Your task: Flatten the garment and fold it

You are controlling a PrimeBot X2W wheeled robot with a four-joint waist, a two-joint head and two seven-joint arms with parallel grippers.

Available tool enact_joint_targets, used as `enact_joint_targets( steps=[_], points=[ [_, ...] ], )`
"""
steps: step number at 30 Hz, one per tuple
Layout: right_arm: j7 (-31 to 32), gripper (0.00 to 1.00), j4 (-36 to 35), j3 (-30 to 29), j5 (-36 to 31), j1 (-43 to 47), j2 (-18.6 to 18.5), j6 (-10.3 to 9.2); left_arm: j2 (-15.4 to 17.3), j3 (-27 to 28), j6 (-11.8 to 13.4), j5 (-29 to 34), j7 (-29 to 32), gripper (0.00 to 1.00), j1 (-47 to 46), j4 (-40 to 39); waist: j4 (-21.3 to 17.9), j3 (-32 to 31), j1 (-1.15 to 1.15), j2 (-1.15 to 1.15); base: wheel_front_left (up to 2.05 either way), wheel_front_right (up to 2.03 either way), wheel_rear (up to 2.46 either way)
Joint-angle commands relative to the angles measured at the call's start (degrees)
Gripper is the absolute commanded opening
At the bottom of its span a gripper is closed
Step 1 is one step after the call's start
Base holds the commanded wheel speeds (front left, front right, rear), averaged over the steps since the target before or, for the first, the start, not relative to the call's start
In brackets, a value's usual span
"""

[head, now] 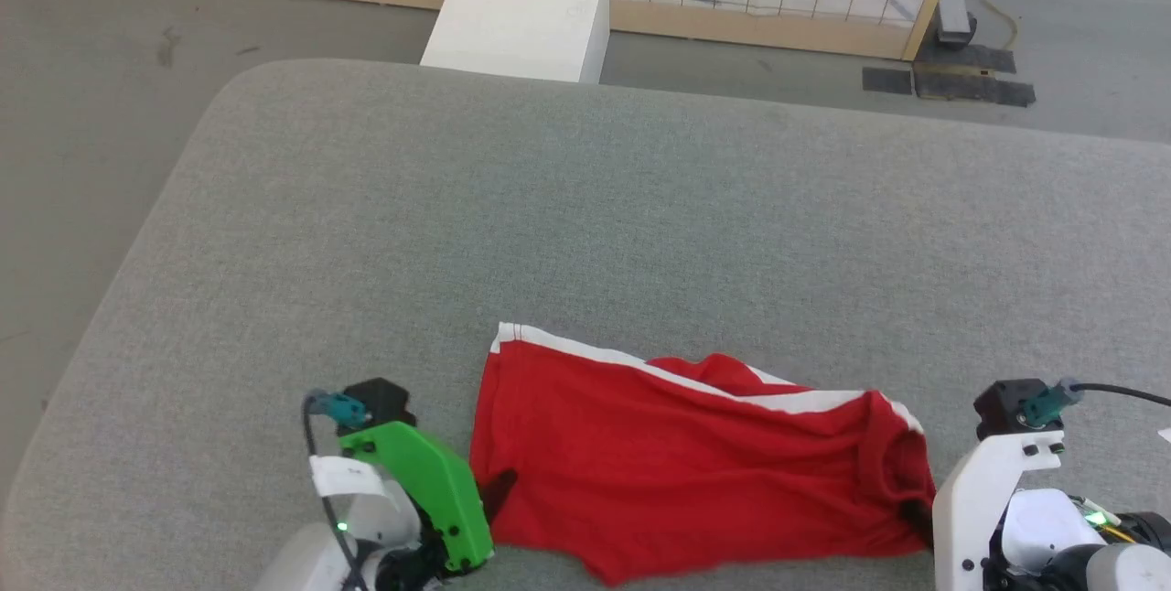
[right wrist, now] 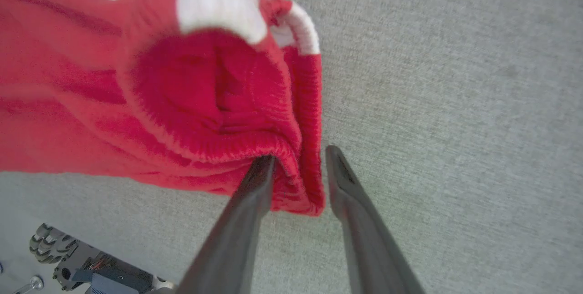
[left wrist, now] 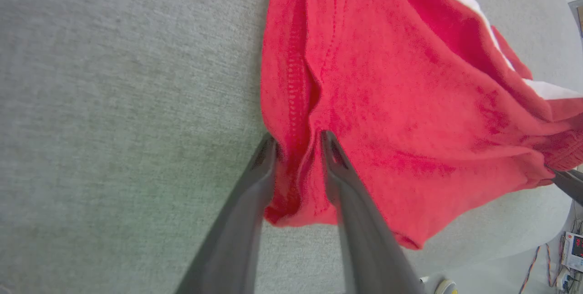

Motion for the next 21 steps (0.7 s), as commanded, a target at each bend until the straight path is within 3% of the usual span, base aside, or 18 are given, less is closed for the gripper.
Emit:
enact_joint_targets(
  steps=[1, 9, 15, 21],
  points=[
    [-0.75, 1.0, 0.16, 0.25, 0.18, 0.9, 0.02, -0.11, 0.85, 0.64, 0.48, -0.03, -0.72, 1.0, 0.99, -0.45, -0.13, -0.32, 0.0, 0.0, 0.0, 0.0, 0.0],
    [-2.11, 1.0, -2.68, 0.61, 2.37, 1.72, -1.03, -0.11, 3.02, 4.08, 0.62, 0.58, -5.13, 1.0, 1.44, -3.87, -0.42, -1.54, 0.0, 0.0, 0.0, 0.0, 0.0],
    [-4.13, 1.0, -7.33, 0.4, 2.79, 2.42, -1.13, -0.11, 4.15, 8.01, -3.75, 3.99, -19.24, 1.0, 1.91, -5.84, -0.8, -1.61, 0.0, 0.0, 0.0, 0.0, 0.0],
    [-7.33, 1.0, -7.79, -0.25, 1.57, 1.37, -0.37, -0.11, 4.04, 9.76, -8.17, 11.27, -38.93, 1.0, 2.0, -4.03, -0.73, -0.39, 0.0, 0.0, 0.0, 0.0, 0.0]
  ],
)
